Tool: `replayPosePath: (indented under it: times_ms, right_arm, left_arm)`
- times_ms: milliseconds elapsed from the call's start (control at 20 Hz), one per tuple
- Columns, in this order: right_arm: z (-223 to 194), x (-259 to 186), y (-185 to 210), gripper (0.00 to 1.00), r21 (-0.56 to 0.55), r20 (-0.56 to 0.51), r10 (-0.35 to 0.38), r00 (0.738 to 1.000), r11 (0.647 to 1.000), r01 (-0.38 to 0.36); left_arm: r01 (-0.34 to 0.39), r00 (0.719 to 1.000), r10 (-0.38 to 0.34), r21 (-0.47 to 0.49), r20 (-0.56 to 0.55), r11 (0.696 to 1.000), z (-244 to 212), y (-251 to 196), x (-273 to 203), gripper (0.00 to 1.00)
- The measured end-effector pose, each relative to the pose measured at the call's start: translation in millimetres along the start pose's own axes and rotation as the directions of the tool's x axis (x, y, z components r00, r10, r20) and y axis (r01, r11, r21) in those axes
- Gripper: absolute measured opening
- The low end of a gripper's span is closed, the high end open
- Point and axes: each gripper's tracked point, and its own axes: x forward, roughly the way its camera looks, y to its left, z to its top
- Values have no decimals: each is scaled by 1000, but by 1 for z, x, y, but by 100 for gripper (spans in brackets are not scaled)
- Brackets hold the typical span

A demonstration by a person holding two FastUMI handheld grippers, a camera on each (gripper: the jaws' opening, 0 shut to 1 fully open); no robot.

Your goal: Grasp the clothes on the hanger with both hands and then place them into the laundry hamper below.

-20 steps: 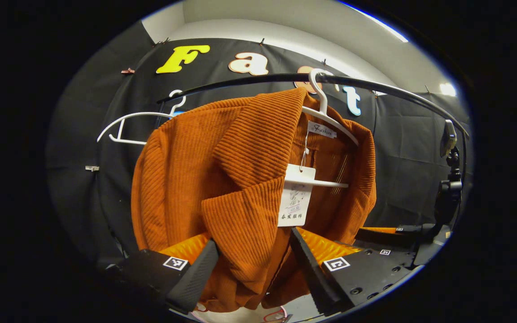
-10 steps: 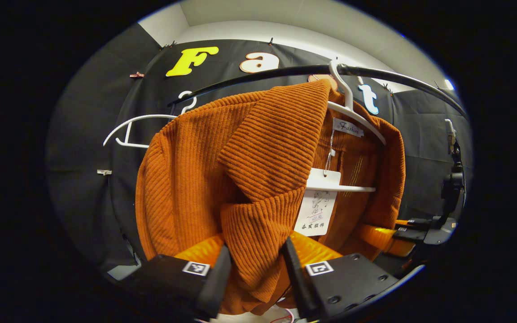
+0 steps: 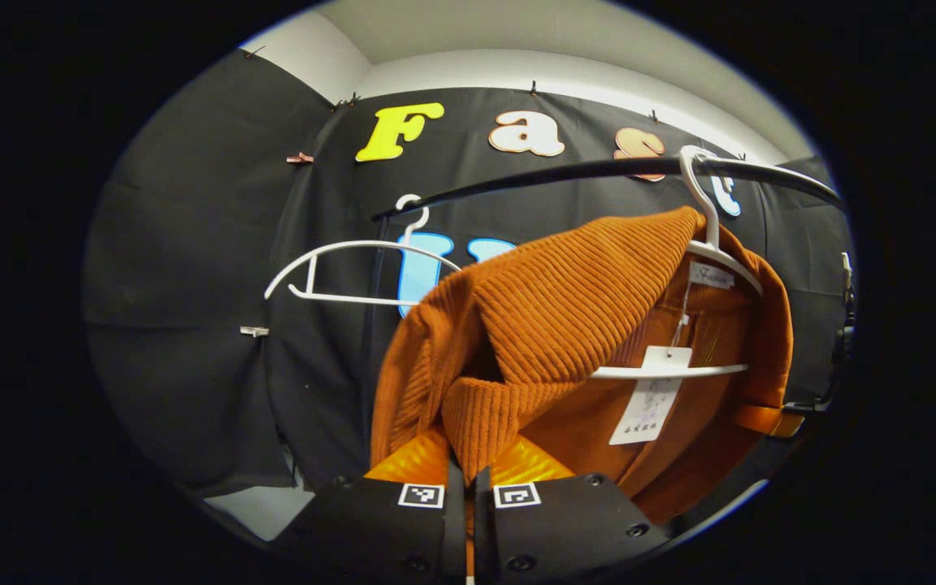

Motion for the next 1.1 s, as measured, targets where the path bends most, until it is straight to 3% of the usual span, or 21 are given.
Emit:
replayPosePath:
  times_ms: [300, 450, 500, 550, 700, 900, 1000, 1100]
  right_arm:
    - [43, -10, -27, 12, 66, 97, -27, 995, 998, 20]
    - [68, -14, -32, 12, 33, 155, -46, 987, 999, 41]
    - [79, -13, -33, 7, 31, 177, -44, 983, 999, 39]
    - [86, -11, -34, 12, 41, 193, -45, 980, 998, 37]
    - [110, -5, -43, 12, 77, 241, -58, 969, 996, 40]
    - [139, 11, -43, 7, 15, 292, -47, 955, 999, 45]
    - [140, 23, -39, 12, -14, 284, -23, 959, 1000, 28]
    - [131, 33, -36, 7, -6, 259, 4, 966, 1000, -3]
  left_arm:
    - [-54, 995, 44, 122, 87, 991, 45, 27, -2, 8]
    - [-66, 987, 36, 190, 159, 980, 75, 33, -2, 8]
    - [-69, 983, 31, 205, 181, 976, 86, 35, 1, 7]
    - [-71, 981, 31, 211, 190, 975, 91, 36, 5, 8]
    - [-52, 982, 8, 226, 191, 973, 104, 36, 15, 8]
    - [-29, 980, -29, 287, 197, 957, 123, 38, 32, 9]
    - [9, 982, -64, 294, 178, 956, 119, 38, 46, 8]
    - [36, 987, -77, 278, 138, 960, 106, 43, 59, 8]
